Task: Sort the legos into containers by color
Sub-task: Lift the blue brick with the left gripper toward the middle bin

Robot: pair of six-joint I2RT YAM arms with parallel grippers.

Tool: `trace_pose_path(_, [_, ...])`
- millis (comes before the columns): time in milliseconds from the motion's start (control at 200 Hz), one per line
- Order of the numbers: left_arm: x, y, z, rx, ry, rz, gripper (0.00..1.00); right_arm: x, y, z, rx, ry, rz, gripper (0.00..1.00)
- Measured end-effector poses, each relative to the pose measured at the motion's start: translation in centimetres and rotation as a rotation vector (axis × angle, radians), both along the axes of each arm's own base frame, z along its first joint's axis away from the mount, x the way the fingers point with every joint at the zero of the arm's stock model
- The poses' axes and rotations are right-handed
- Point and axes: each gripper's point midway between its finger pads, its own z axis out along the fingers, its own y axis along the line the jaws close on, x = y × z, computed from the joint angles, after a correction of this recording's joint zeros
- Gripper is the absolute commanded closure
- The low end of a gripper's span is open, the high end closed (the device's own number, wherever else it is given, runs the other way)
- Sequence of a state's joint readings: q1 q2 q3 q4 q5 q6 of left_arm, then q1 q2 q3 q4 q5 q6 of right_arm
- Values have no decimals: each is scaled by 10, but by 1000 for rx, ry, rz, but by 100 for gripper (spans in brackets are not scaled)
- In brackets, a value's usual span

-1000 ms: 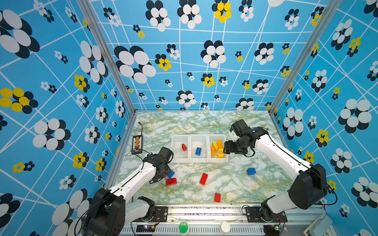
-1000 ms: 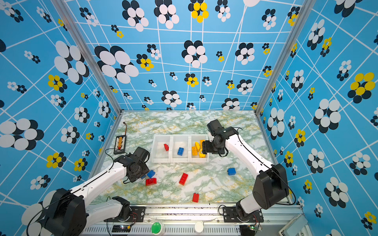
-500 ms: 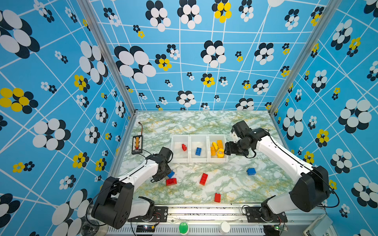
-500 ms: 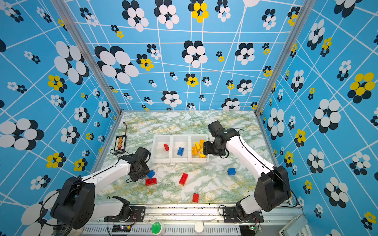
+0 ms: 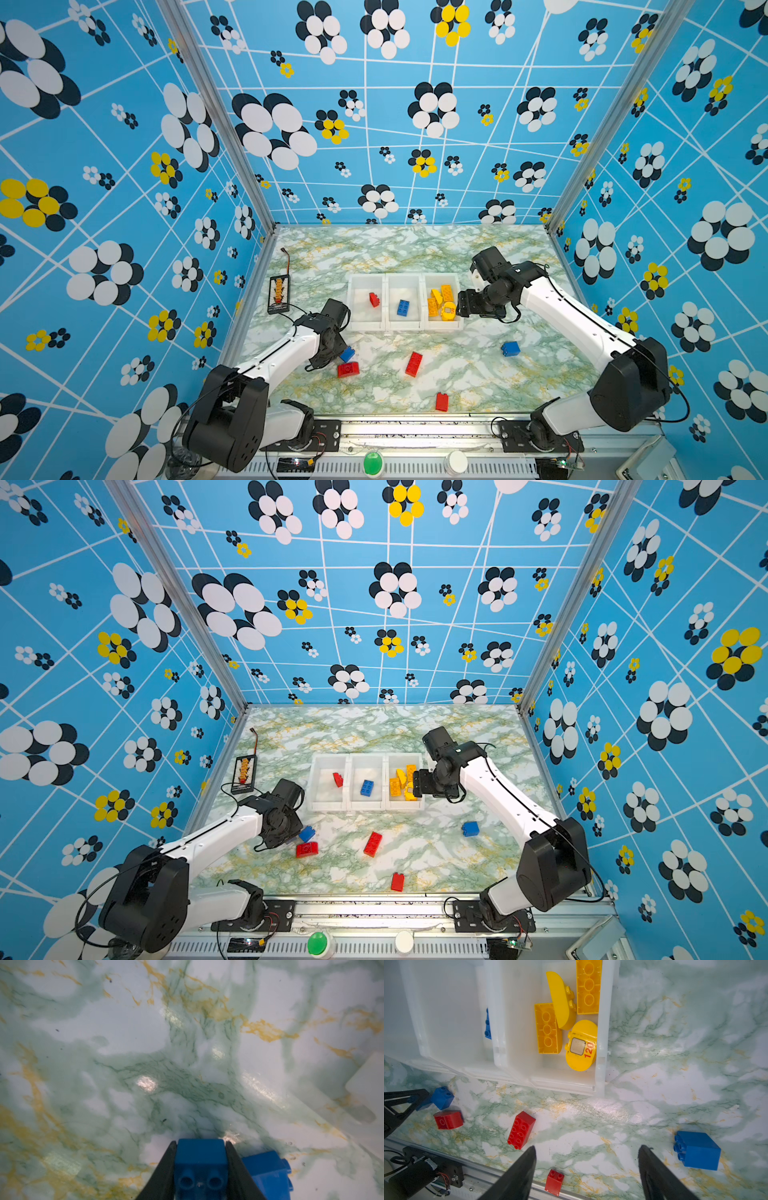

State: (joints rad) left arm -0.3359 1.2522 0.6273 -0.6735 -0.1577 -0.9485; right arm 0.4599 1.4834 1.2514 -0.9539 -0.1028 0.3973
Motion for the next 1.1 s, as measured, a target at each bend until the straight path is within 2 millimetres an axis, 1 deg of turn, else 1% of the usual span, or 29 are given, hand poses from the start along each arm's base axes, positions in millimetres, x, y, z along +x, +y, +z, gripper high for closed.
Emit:
trace_pose_path(100, [5, -4, 19, 0, -44, -17, 76, -4, -3, -4, -3, 11, -10, 19])
trace_pose_path(215, [14, -16, 46, -5, -114, -61, 76, -7, -6, -7, -3, 19, -22, 18])
trace_pose_path(430, [31, -47, 92, -13, -222, -154, 76, -7, -10, -8, 11, 14, -52, 18])
trace_pose_path(585, [54, -77, 120, -30, -283, -208, 76, -9, -14, -9, 18, 16, -69, 17])
trace_pose_path(690, [69, -99, 129, -38, -299, -250, 76, -11, -17, -11, 20, 20, -78, 17])
trace_pose_path(815, [92, -128, 133, -45, -313, -304, 76, -13, -19, -11, 26, 19, -86, 16])
trace_pose_path(954, [117, -160, 130, -60, -319, -362, 76, -13, -21, -8, 40, 3, -100, 16])
trace_pose_path(1099, [134, -183, 120, -73, -310, -406, 77, -16, -24, -4, 53, -9, -114, 16])
